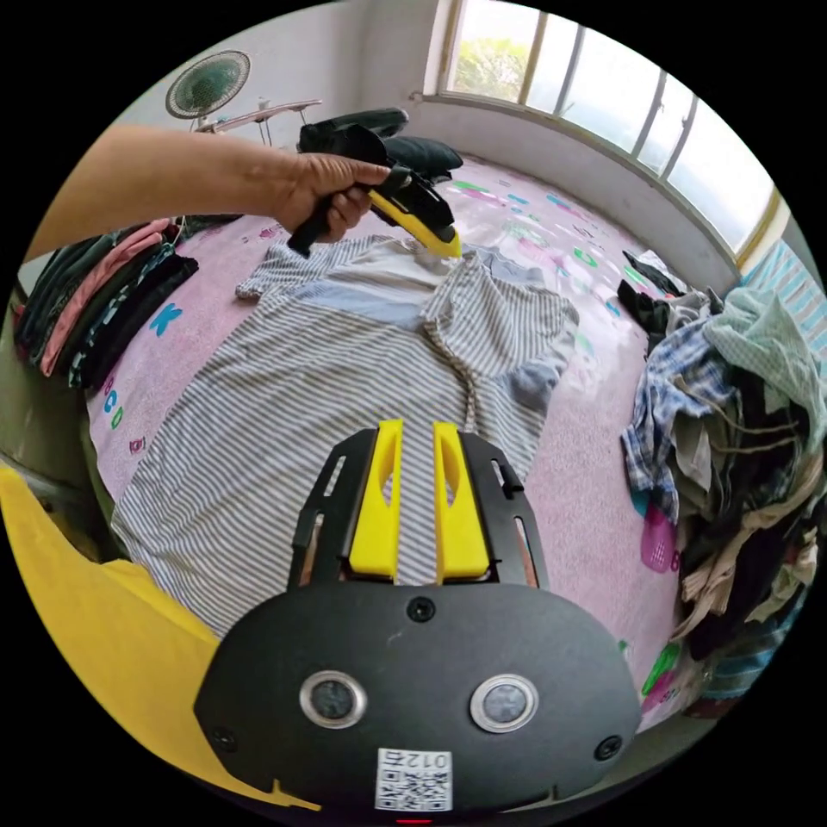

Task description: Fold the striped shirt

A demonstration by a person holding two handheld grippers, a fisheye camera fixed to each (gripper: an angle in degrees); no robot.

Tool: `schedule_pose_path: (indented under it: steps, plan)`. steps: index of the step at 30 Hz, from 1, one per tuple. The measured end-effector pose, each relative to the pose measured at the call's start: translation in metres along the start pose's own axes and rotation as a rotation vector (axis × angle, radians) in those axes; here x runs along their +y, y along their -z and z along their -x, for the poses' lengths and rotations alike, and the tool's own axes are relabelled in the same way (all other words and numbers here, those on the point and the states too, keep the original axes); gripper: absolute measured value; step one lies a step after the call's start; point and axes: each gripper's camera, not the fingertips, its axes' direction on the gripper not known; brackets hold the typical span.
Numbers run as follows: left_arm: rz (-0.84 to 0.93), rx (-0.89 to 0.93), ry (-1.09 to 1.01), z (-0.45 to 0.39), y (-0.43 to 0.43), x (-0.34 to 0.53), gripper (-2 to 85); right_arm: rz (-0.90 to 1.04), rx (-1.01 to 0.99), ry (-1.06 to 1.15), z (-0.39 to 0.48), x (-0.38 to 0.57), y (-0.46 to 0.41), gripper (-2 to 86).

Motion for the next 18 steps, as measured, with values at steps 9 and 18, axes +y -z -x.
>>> schedule_pose_path:
  steps: [9, 18]
  plan:
    - [0.211, -0.358, -0.064, -0.102, -0.064, 0.013, 1.6, 0.054, 0.125, -0.133, -0.014, 0.042, -0.021, 3.3]
    - [0.284, -0.452, 0.011, -0.138, -0.042, 0.024, 0.2, 0.157, -0.032, -0.154, -0.013, 0.050, -0.055, 2.3]
